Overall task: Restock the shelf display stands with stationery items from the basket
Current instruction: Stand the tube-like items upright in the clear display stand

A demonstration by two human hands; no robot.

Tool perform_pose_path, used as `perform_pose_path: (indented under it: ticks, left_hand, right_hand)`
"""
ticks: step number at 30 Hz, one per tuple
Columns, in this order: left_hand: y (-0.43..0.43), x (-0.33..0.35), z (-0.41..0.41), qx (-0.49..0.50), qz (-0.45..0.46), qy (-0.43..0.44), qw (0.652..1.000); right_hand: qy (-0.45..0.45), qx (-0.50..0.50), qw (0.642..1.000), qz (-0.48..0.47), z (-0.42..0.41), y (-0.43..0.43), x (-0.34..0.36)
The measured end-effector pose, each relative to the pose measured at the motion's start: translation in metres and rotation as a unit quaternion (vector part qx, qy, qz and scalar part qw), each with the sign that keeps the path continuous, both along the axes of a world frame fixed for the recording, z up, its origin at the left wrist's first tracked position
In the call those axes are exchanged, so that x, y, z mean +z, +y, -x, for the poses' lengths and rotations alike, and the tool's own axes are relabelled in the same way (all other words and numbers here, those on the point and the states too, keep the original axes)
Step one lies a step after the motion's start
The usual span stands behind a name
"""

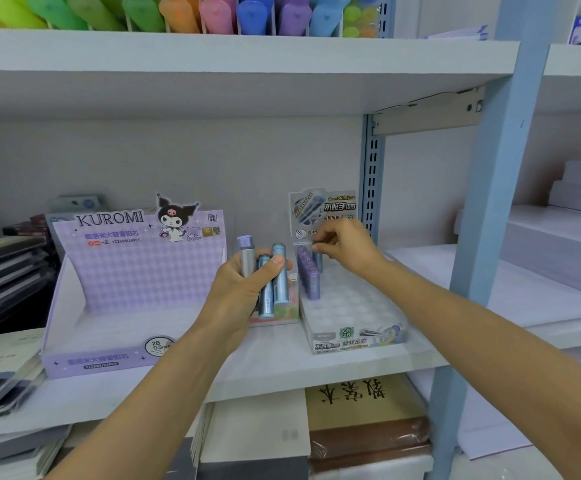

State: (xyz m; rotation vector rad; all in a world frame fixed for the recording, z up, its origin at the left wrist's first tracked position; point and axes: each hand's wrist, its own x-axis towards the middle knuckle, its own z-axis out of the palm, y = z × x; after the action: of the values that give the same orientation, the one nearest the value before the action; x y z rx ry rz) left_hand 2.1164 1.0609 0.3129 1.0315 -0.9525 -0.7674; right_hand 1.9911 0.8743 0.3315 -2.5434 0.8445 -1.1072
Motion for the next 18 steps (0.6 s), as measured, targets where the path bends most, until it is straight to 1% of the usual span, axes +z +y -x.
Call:
perform_pose_path:
  ticks: [2,4,6,7,8,10,11,14,16,18]
  left_hand:
    - [0.001,0.0,0.001,0.001,0.003,0.002,1.0]
    - [0.003,0.0,0.003,0.003,0.003,0.008,1.0]
    - [0.005,0.0,0.005,0.001,-0.003,0.005,1.0]
    - [0.006,0.0,0.006,0.001,-0.009,-0.003,1.0]
    - [0.007,0.0,0.008,0.002,-0.013,-0.012,1.0]
    - [0.008,0.0,0.012,0.003,-0.016,-0.032,0.999]
    - [0.008,0.0,0.014,0.006,-0.017,-0.041,0.999]
    - [0.008,-0.001,0.022,0.023,-0.018,-0.073,0.997]
    - [0.009,-0.001,0.029,0.026,-0.009,-0.097,0.995]
    - [0.011,-0.001,0.035,0.018,-0.006,-0.113,0.993]
  right_hand:
    - [0.026,-0.013,1.0,0.003,0.0,0.001,-0.004]
    - [0.032,-0.017,0.999,0.008,0.004,0.002,-0.007]
    - [0.014,-0.015,0.999,0.025,0.01,0.007,-0.006]
    - [-0.014,-0.01,1.0,0.023,0.012,0.011,-0.004]
    - [-0.056,0.005,0.998,-0.004,0.015,0.016,0.0]
    - [-0.139,0.079,0.981,-0.106,0.021,0.031,0.01]
    - [-0.149,0.118,0.971,-0.144,0.025,0.04,0.015]
    - [-0.09,0.206,0.956,-0.188,0.033,0.063,0.021]
    - [-0.058,0.235,0.946,-0.215,0.037,0.075,0.021]
    - [-0.046,0.246,0.94,-0.232,0.041,0.082,0.02]
